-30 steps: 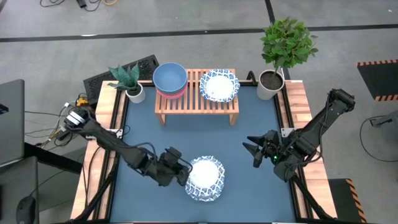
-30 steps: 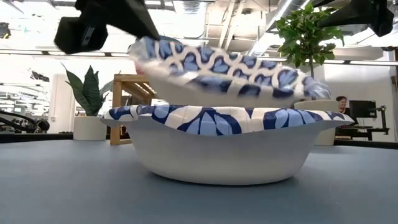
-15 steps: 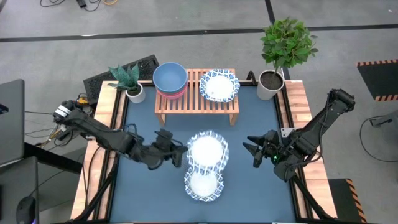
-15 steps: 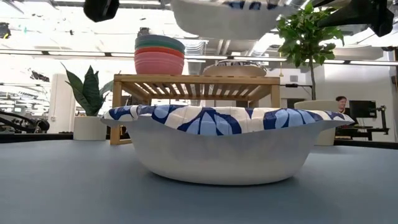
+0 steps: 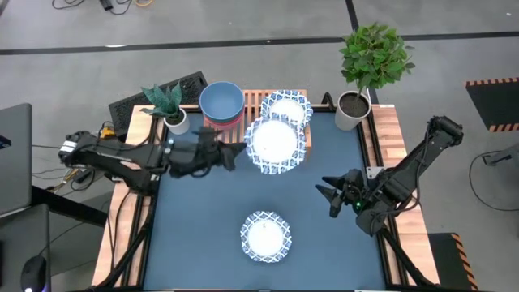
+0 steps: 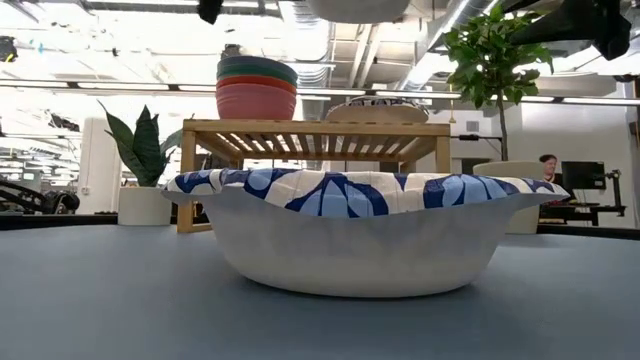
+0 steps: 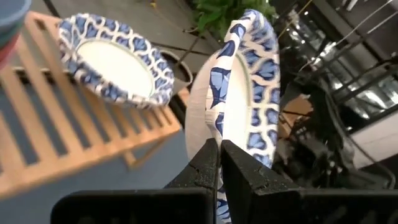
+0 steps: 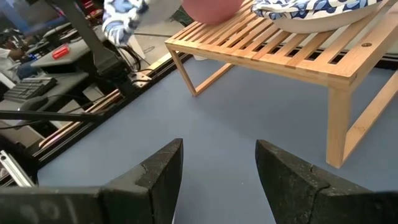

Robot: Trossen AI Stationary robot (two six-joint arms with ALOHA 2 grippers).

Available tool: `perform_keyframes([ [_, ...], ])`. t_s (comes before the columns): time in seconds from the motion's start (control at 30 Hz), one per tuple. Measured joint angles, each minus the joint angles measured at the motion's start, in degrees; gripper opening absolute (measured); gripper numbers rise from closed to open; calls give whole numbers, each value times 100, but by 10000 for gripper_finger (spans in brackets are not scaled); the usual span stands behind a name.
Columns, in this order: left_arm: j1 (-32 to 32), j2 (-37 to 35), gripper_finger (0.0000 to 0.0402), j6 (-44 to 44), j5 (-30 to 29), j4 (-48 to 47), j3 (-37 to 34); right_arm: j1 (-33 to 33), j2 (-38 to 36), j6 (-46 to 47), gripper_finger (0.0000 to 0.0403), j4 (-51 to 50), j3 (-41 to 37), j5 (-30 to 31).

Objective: Place and stack bowls onto a shelf
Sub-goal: Stack the white patterned bowl on top of the other white patterned bowls on the shelf

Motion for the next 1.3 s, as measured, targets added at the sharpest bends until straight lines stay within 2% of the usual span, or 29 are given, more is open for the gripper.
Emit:
perform_keyframes([
  [0.37,1609,269,0,-19,1450,876,0,-192,-2,-6,226,-25,0,7],
  [0.57,2023,397,0,-50,1960,1124,42,-190,-2,-7,226,-109,0,15],
  [0.67,2174,421,0,86,2248,875,269,-190,-2,-4,226,-127,0,15],
  [0.77,2243,495,0,188,2424,679,676,-190,-2,-7,226,-153,0,15],
  [1.07,2404,993,0,987,2489,-1219,2474,-190,-2,-7,226,-219,0,20],
  [1.3,2876,2015,0,1501,3281,-2812,4169,-190,-2,-9,226,-233,0,19],
])
